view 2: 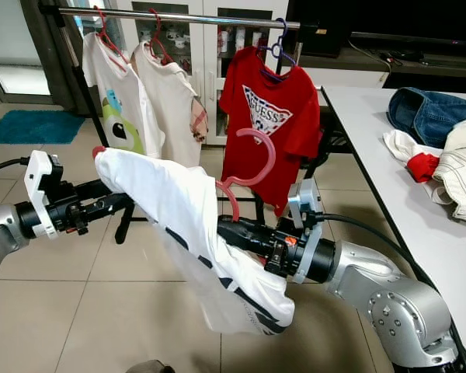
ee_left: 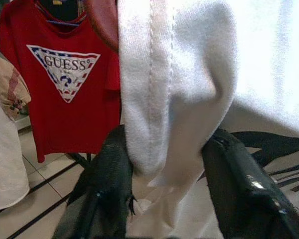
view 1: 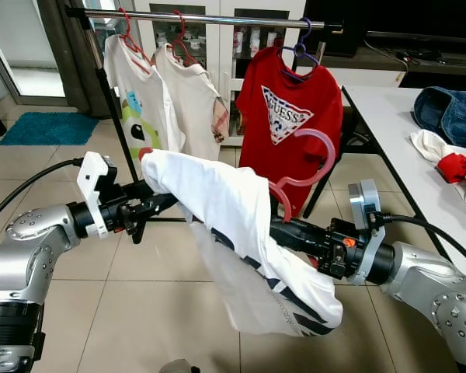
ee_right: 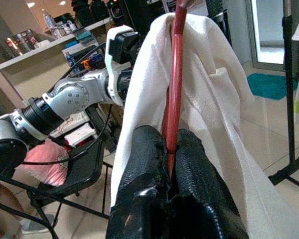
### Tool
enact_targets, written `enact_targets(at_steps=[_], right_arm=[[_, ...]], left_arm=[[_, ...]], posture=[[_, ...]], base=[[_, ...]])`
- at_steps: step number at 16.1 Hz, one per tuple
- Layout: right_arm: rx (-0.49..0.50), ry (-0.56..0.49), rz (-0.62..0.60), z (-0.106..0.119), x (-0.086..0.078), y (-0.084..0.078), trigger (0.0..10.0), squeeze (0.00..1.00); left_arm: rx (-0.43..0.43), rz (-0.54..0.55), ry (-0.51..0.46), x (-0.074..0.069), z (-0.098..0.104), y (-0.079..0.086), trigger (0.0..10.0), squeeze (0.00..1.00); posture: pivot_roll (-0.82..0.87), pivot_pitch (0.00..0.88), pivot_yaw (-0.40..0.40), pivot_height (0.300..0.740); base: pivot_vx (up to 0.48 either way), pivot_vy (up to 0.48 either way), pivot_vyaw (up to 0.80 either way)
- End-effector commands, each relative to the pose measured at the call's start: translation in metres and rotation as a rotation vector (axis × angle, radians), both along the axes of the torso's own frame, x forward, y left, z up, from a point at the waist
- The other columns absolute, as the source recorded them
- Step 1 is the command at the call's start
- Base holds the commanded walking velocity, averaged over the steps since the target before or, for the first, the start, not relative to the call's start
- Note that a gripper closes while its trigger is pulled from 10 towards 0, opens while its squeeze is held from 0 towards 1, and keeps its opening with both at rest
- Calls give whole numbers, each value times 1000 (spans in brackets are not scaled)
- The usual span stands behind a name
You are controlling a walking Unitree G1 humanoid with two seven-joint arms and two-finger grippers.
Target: Hang hanger
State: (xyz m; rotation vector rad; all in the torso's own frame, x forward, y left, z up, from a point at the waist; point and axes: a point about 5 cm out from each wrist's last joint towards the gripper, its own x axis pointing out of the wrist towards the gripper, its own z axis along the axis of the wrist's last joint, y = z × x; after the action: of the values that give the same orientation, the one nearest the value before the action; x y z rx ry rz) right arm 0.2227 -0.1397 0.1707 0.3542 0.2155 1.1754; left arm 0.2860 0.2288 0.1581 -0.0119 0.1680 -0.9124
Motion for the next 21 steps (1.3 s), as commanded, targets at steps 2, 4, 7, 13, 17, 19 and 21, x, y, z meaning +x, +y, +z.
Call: enact_targets(at_steps=[2, 4, 7, 13, 17, 19, 21], right_arm=[[14, -23, 28, 6, -3, 0, 10000, 0], [15, -23, 29, 6, -3, 0, 10000, 0], [15, -24, 28, 6, -3, 0, 10000, 0], [13, -23, 22, 5, -3, 0, 10000, 0], [-60, -19, -76, -3, 7, -7, 10000, 0], [-93, -17, -135, -7, 13, -10, 10000, 0], [-153, -14, -171, -13, 18, -14, 10000, 0]], left_arm=[[14, -2, -33, 3, 8, 1, 0, 0], [9, -10, -35, 4, 8, 1, 0, 0], [0, -26, -33, 4, 7, -1, 0, 0], [-24, 24, -70, 8, 10, 3, 0, 0], [-50, 88, -116, 10, 19, 13, 0, 0], [-52, 108, -150, 9, 26, 18, 0, 0], [-58, 117, -177, 9, 34, 24, 0, 0]], posture=[[-40, 0, 8, 740], [-41, 0, 7, 740], [-42, 0, 9, 740], [-43, 0, 10, 740], [-42, 0, 9, 740], [-40, 0, 8, 740], [-36, 0, 5, 740]], base=[[0, 0, 0], [0, 0, 0], [0, 0, 0], [0, 0, 0], [0, 0, 0], [0, 0, 0], [0, 0, 0]])
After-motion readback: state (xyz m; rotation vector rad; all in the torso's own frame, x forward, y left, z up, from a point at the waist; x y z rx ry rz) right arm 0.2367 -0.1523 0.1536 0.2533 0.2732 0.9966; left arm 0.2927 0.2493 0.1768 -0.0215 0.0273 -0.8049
